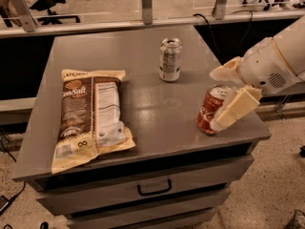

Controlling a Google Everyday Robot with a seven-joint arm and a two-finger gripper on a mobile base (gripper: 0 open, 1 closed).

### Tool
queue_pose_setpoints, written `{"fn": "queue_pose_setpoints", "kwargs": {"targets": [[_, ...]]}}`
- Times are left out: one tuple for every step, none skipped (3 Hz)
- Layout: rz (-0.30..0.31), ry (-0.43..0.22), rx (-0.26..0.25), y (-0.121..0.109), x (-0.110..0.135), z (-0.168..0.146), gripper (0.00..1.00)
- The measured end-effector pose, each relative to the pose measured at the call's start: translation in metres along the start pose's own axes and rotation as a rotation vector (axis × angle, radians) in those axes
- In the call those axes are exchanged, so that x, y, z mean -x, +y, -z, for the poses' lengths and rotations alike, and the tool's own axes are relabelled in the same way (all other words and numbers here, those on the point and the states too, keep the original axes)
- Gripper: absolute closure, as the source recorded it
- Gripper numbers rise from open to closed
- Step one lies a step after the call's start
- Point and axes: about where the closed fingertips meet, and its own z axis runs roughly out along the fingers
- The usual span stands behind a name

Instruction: Move coke can near 7up can

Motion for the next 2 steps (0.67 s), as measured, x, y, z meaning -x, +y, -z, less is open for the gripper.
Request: {"fn": "queue_pose_setpoints", "kwargs": {"targets": [[-0.017,0.008,-0.012,-0.0036,-0.0009,-0.007,0.41],[-0.023,0.037,-0.031,-0.0063,-0.0053,-0.0142,0.64]]}}
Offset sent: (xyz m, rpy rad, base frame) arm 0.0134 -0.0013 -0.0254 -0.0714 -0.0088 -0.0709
